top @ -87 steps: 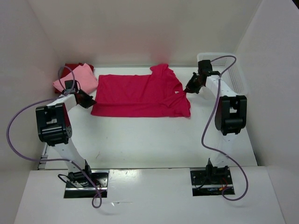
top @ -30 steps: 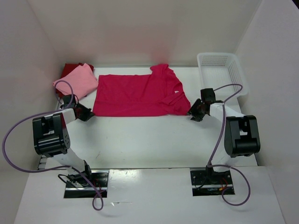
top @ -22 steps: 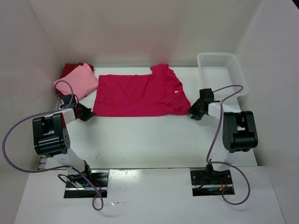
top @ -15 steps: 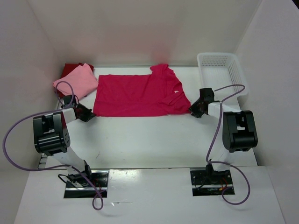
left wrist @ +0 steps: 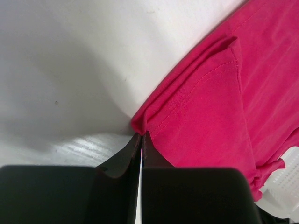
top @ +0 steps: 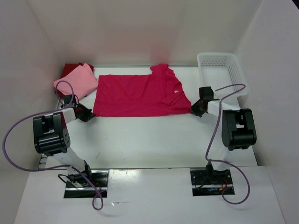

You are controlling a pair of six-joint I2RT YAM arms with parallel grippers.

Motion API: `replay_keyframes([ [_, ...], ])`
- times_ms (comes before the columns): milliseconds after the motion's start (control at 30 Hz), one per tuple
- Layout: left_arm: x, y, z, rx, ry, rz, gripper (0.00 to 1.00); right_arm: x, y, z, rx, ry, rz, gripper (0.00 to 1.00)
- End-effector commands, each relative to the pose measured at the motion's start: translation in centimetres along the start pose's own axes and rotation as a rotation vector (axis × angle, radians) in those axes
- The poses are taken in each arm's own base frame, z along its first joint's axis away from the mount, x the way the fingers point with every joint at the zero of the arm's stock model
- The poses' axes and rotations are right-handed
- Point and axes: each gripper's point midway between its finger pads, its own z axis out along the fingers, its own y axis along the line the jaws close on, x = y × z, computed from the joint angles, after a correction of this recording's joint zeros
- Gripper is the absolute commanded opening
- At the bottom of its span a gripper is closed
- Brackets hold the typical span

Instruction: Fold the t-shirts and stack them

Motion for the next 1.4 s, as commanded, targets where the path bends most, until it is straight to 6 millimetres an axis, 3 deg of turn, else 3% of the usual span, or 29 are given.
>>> replay_keyframes([
  [0, -0.4, 0.6, -1.6, -0.019, -0.032, 0.054, 0.00, -1.4, 0.2, -3.4, 0.010, -0.053, -0.030, 0.01],
  [67, -0.2, 0.5, -2.8, -0.015, -0.037, 0.089, 0.00, -0.2, -1.4, -4.6, 0.048, -0.022, -0.043, 0.01],
  [233, 1.0, 2.6, -5.3, -0.073, -0.024, 0.127, 0.00, 2.5, -6.7, -6.0, 0.148, 0.097, -0.005, 0.01],
  [267, 1.1, 4.0, -5.7, -0.098, -0.021, 0.114, 0.00, 2.2, -7.5, -6.7, 0.151, 0.098, 0.029, 0.01],
  [367, 2.2, 5.9, -6.8, -0.131, 0.013, 0.092, 0.00, 2.6, -7.6, -8.4, 0.110, 0.123, 0.048, 0.01],
  [533, 3.5, 5.5, -8.2, -0.119, 0.037, 0.032, 0.00, 3.5, -7.3, -10.5, 0.100, 0.171, 0.064, 0.01],
  [633, 5.2, 6.5, -9.1, -0.103, 0.096, -0.086, 0.01, 4.2, -8.0, -12.0, 0.114, 0.191, 0.074, 0.01],
  [700, 6.4, 6.4, -9.8, -0.087, 0.119, -0.131, 0.07, 4.3, -7.9, -13.2, 0.094, 0.185, 0.074, 0.07],
  [767, 7.1, 6.5, -10.0, -0.086, 0.129, -0.156, 0.19, 4.8, -8.1, -14.1, 0.093, 0.197, 0.075, 0.22],
  [800, 7.1, 6.2, -10.1, -0.065, 0.128, -0.162, 0.49, 4.8, -8.1, -14.5, 0.098, 0.201, 0.076, 0.28],
  [867, 6.6, 5.7, -10.2, -0.054, 0.116, -0.156, 0.77, 4.3, -7.6, -15.1, 0.080, 0.186, 0.060, 0.45],
  [900, 6.3, 5.1, -10.3, -0.041, 0.117, -0.153, 0.88, 3.8, -7.2, -15.3, 0.066, 0.174, 0.050, 0.49],
  [933, 4.6, 3.6, -10.9, -0.003, 0.079, -0.097, 1.00, 3.6, -6.9, -15.4, 0.059, 0.167, 0.049, 0.51],
  [1000, 3.1, 2.9, -11.2, -0.011, 0.050, -0.058, 1.00, 2.8, -6.3, -15.9, 0.036, 0.148, 0.020, 0.53],
  [1067, 1.6, 0.9, -11.9, 0.023, 0.004, 0.023, 1.00, 2.6, -4.3, -15.6, -0.030, 0.136, -0.034, 0.51],
  [1133, 1.8, -1.3, -11.6, 0.098, 0.008, 0.092, 1.00, 3.2, -3.0, -15.1, -0.077, 0.180, -0.083, 0.30],
  [1167, 2.8, -2.9, -11.0, 0.154, 0.024, 0.152, 0.96, 4.0, -1.6, -13.9, -0.108, 0.202, -0.120, 0.20],
  [1200, 3.6, -4.1, -10.9, 0.190, 0.034, 0.190, 0.69, 4.7, -1.2, -13.3, -0.109, 0.221, -0.151, 0.00],
  [1233, 4.3, -5.0, -10.4, 0.209, 0.041, 0.219, 0.54, 6.4, -0.5, -12.7, -0.115, 0.259, -0.204, 0.00],
  [1267, 6.6, -5.9, -10.0, 0.211, 0.085, 0.280, 0.42, 6.7, 0.9, -11.6, -0.130, 0.267, -0.231, 0.00],
  [1300, 7.1, -7.0, -10.0, 0.221, 0.085, 0.314, 0.32, 7.5, 1.8, -11.2, -0.156, 0.287, -0.254, 0.00],
  [1333, 7.9, -7.2, -9.4, 0.210, 0.091, 0.342, 0.22, 8.3, 2.5, -10.9, -0.175, 0.304, -0.278, 0.00],
  [1367, 9.8, -8.2, -9.6, 0.230, 0.120, 0.386, 0.18, 9.3, 4.1, -10.2, -0.207, 0.309, -0.305, 0.02],
])
